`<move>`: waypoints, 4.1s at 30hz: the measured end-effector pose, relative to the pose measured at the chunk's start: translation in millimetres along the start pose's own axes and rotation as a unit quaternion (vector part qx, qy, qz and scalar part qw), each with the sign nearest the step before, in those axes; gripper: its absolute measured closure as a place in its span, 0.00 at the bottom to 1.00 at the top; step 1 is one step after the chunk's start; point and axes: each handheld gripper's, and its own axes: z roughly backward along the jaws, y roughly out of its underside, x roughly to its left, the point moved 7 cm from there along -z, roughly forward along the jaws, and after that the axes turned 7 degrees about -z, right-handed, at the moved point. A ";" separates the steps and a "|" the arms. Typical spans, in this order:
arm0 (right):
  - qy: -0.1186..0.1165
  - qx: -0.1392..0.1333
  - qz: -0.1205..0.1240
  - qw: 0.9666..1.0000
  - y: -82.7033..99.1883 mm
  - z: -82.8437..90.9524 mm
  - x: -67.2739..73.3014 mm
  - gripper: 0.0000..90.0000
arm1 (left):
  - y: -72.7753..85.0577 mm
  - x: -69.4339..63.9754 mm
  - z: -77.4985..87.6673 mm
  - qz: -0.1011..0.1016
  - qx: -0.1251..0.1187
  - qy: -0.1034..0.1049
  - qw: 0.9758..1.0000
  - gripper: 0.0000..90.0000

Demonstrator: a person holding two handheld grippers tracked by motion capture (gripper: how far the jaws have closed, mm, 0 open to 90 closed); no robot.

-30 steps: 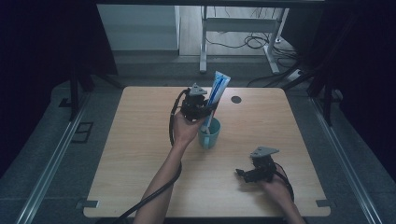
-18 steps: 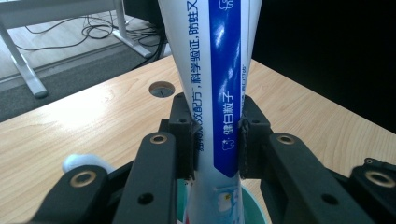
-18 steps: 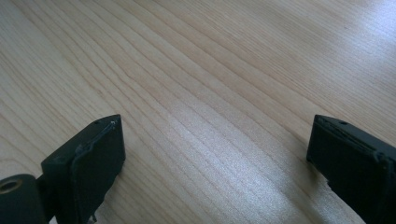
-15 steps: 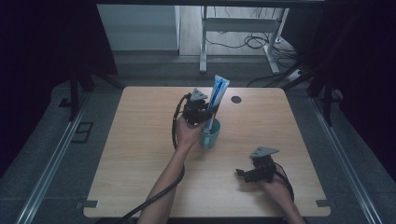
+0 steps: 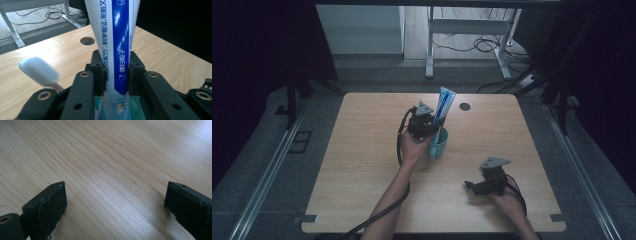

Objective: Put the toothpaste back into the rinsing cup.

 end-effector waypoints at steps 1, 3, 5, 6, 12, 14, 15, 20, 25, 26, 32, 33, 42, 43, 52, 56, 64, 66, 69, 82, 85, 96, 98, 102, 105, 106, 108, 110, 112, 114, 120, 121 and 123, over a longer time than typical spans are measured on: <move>0.000 -0.001 0.001 1.000 -0.1 -0.1 -0.1 0.04 | 1.4 -0.1 -0.5 0.000 0.000 -0.001 1.000 0.80; 0.000 0.000 0.000 1.000 0.0 0.0 -0.1 0.04 | 4.1 -0.5 -1.4 0.001 0.001 -0.002 1.000 0.80; 0.000 0.000 0.000 1.000 0.0 0.0 0.0 0.04 | 6.4 -1.2 -2.2 0.002 0.002 -0.002 1.000 0.80; 0.000 0.000 0.000 1.000 0.0 0.0 0.0 0.04 | 7.4 -1.3 -2.7 0.002 0.001 -0.001 1.000 0.80; 0.000 0.000 0.000 1.000 0.0 0.0 -0.1 0.04 | 14.2 -3.0 -5.4 0.004 0.004 -0.001 1.000 0.80; 0.000 0.000 0.000 1.000 0.0 0.0 0.0 0.04 | 16.2 -3.6 -6.3 0.006 0.003 -0.002 1.000 0.80; 0.001 0.000 0.000 1.000 0.0 0.0 -0.1 0.04 | 17.0 -4.0 -6.9 0.008 0.002 -0.002 1.000 0.80; 0.001 0.000 0.000 1.000 0.0 0.0 -0.1 0.04 | 20.3 -5.0 -9.3 0.004 0.009 -0.004 1.000 0.80; 0.001 0.000 0.000 1.000 0.0 0.0 0.0 0.04 | 22.4 -6.3 -11.5 0.001 0.012 -0.005 1.000 0.79; 0.001 0.000 0.000 1.000 0.0 0.0 0.0 0.04 | 23.0 -6.5 -11.9 0.001 0.013 -0.006 1.000 0.79; 0.000 0.001 -0.001 1.000 0.1 0.1 0.2 0.04 | 25.4 -7.0 -13.0 -0.002 0.017 -0.011 1.000 0.79; 0.000 0.000 -0.001 1.000 0.1 0.1 0.2 0.04 | 25.6 -7.1 -13.0 -0.001 0.018 -0.011 1.000 0.78; 0.000 0.001 -0.001 1.000 0.1 0.1 0.2 0.04 | 31.7 -6.3 -14.8 0.006 0.031 -0.014 0.999 0.78; 0.000 0.001 -0.001 1.000 0.1 0.1 0.1 0.04 | 32.7 -6.4 -15.0 0.008 0.032 -0.013 0.999 0.78; 0.000 0.001 -0.001 1.000 0.1 0.1 0.2 0.04 | 37.4 -5.2 -14.9 0.013 0.051 -0.016 0.999 0.76; 0.000 0.001 -0.001 1.000 0.1 0.1 0.2 0.04 | 37.1 -4.8 -14.8 0.018 0.052 -0.016 0.998 0.75; 0.000 0.000 -0.001 1.000 0.1 0.1 0.1 0.04 | 35.3 -4.6 -11.9 0.022 0.049 -0.013 0.998 0.69; 0.000 0.001 -0.001 1.000 0.1 0.1 0.1 0.04 | 34.4 -4.5 -10.8 0.021 0.047 -0.011 0.999 0.68; 0.000 0.000 -0.001 1.000 0.0 0.1 0.1 0.04 | 33.4 -4.8 -9.3 0.020 0.045 -0.011 0.999 0.64; 0.000 0.001 -0.001 1.000 0.1 0.1 0.2 0.04 | 27.6 -10.5 -3.1 -0.004 0.047 -0.007 0.999 0.53; 0.000 0.000 -0.001 1.000 0.0 0.1 0.1 0.04 | 25.6 -11.9 -1.9 -0.012 0.049 -0.008 0.999 0.49; 0.000 0.000 0.000 1.000 0.0 0.0 0.0 0.04 | 21.9 -11.3 4.6 -0.020 0.056 -0.012 0.998 0.35; 0.000 0.000 -0.001 1.000 0.1 0.0 0.1 0.04 | 22.3 -10.8 5.3 -0.019 0.058 -0.011 0.998 0.33; 0.000 0.000 -0.001 1.000 0.1 0.0 0.1 0.04 | 22.8 -10.5 6.2 -0.014 0.062 -0.005 0.998 0.29; 0.000 0.000 -0.001 1.000 0.1 0.0 0.1 0.04 | 22.8 -10.4 6.9 -0.013 0.065 -0.005 0.998 0.24; 0.000 0.000 -0.001 1.000 0.1 0.0 0.1 0.04 | 22.7 -10.5 7.2 -0.013 0.066 -0.005 0.998 0.23; 0.000 0.000 0.000 1.000 0.0 0.0 0.0 0.04 | 22.5 -10.4 8.2 -0.013 0.069 -0.004 0.998 0.22; 0.000 0.000 -0.001 1.000 0.1 0.0 0.1 0.04 | 22.2 -10.5 9.0 -0.011 0.072 -0.003 0.997 0.19; 0.000 0.000 -0.001 1.000 0.1 0.0 0.1 0.04 | 22.0 -10.5 10.3 -0.008 0.076 -0.001 0.997 0.17; 0.000 0.000 -0.001 1.000 0.1 0.0 0.1 0.04 | 21.9 -10.3 11.9 -0.005 0.081 0.001 0.997 0.16; 0.000 0.000 0.000 1.000 0.0 0.0 0.0 0.04 | 22.2 -9.8 15.9 0.000 0.089 0.009 0.996 0.13; 0.001 0.000 0.000 1.000 0.0 0.0 0.0 0.04 | 22.4 -9.8 16.5 0.000 0.090 0.009 0.996 0.13; 0.001 0.000 0.000 1.000 0.0 0.0 0.0 0.04 | 23.1 -9.3 18.2 -0.004 0.097 0.006 0.995 0.10</move>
